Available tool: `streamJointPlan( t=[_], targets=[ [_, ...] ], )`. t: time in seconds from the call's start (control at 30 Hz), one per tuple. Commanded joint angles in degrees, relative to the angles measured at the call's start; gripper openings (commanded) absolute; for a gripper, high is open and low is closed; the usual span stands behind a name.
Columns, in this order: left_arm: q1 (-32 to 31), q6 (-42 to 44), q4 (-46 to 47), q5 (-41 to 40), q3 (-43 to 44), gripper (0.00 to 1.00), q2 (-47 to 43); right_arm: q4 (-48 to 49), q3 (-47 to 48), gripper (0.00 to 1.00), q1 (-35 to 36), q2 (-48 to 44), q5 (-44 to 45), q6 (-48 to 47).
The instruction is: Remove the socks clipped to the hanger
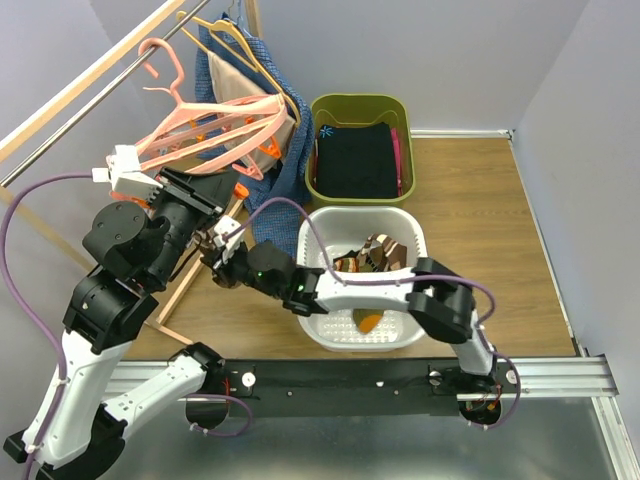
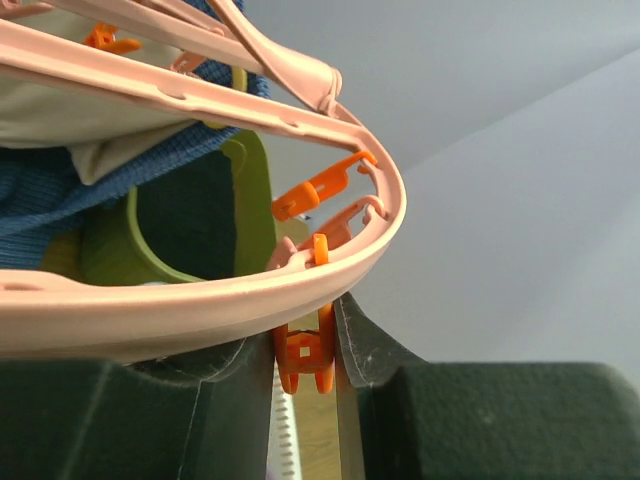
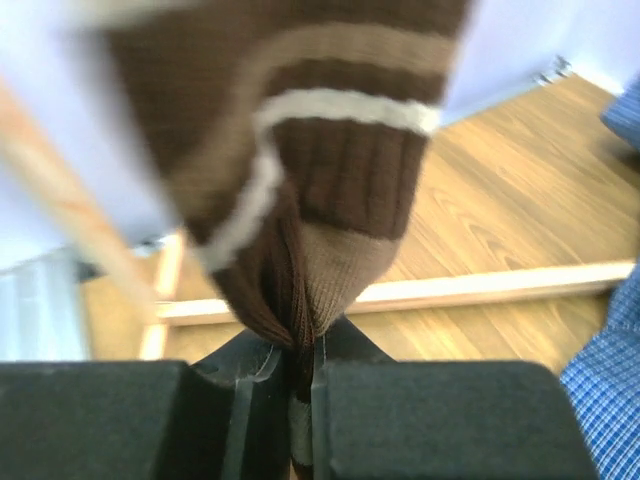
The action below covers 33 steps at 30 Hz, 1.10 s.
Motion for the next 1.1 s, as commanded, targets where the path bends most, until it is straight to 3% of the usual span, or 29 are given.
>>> streamJointPlan(
  t=[0.0, 0.1, 0.13, 0.2, 0.23, 0.33, 0.5, 0.6, 0.8, 0.9, 1.07],
  targets=[
    [-0.2, 6.7, -3.0, -5.8, 1.7, 0.17, -0.1, -12.7, -0.5, 0.14, 0.3, -9.6, -15.2, 1.8],
    [-0.2, 11.0, -3.2, -6.8, 1.2, 0.37, -0.4, -20.7, 1.0, 0.14, 0.3, -12.8, -23.5, 2.7],
    [-0.3, 13.3, -3.1, -6.7, 1.1, 0.49, -0.5, -22.3, 1.2, 0.14, 0.3, -13.3, -25.5, 3.1],
    [-0.3, 15.7, -2.6, -5.3, 1.0, 0.58, -0.8, -26.2, 1.5, 0.14, 0.3, -15.1, -31.6, 4.2],
    [-0.2, 16.5, -2.6, -4.8, 0.8, 0.67, -1.0, -27.4, 1.7, 0.14, 0.2, -15.5, -33.7, 4.5],
    [-0.2, 20.8, -0.2, -1.1, 0.0, 0.73, -2.4, -32.2, 3.6, 0.15, 0.2, -16.7, -41.1, 5.4],
    [-0.2, 24.1, 7.7, 7.5, -2.7, 0.79, -8.6, -39.5, 4.7, 0.15, -1.1, -18.5, -56.4, 6.9],
    [-0.3, 23.7, 9.4, 8.9, -3.1, 0.79, -11.5, -41.0, 5.1, 0.16, -2.6, -19.4, -65.6, 8.4],
    [-0.3, 20.6, 7.7, 8.1, -3.5, 0.78, -14.5, -42.3, 5.7, 0.17, -5.6, -22.7, -74.5, 10.6],
    [-0.2, 18.1, 6.0, 5.9, -4.9, 0.77, -15.3, -43.1, 6.4, 0.18, -6.9, -24.6, -77.1, 10.5],
    [-0.3, 14.3, -0.7, -1.3, -4.4, 0.77, -13.1, -52.4, 10.4, 0.19, -9.5, -25.6, -73.3, 4.6]
  ],
)
